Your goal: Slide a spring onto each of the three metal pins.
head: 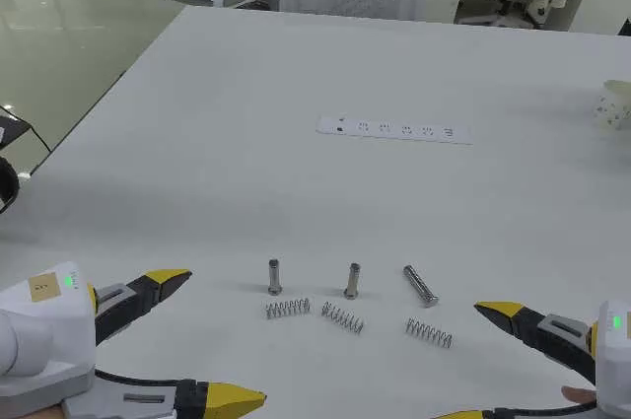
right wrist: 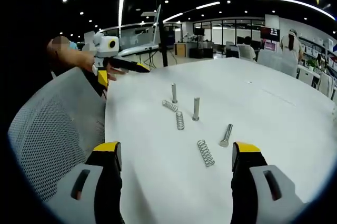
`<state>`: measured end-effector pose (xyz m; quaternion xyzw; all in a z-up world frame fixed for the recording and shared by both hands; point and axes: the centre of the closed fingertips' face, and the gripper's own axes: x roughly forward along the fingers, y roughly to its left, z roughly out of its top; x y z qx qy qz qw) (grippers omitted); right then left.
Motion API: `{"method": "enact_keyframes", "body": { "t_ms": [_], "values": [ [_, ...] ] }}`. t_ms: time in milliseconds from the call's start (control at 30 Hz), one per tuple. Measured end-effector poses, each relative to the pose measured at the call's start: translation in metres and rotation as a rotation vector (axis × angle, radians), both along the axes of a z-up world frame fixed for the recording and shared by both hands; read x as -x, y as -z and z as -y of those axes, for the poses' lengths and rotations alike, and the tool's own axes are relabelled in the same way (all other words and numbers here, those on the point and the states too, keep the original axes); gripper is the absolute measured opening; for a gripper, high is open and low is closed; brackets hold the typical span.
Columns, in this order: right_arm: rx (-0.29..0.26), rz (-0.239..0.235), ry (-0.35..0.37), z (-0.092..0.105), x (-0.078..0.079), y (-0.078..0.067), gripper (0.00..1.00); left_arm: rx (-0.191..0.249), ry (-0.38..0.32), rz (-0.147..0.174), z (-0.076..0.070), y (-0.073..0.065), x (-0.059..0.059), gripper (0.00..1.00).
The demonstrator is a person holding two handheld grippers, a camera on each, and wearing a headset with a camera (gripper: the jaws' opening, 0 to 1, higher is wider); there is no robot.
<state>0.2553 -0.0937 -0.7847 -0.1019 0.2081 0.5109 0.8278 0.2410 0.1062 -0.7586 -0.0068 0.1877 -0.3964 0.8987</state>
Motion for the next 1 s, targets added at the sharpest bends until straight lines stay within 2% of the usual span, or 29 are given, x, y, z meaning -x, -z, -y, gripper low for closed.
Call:
{"method": "enact_keyframes", "body": {
  "t_ms": [1000],
  "values": [
    [0.016,-0.008,-0.002,0.0031,0.0006,0.0030,0.84,-0.006,0.009,-0.005,0.0018,0.0007,0.0010,0.98]
  ]
}}
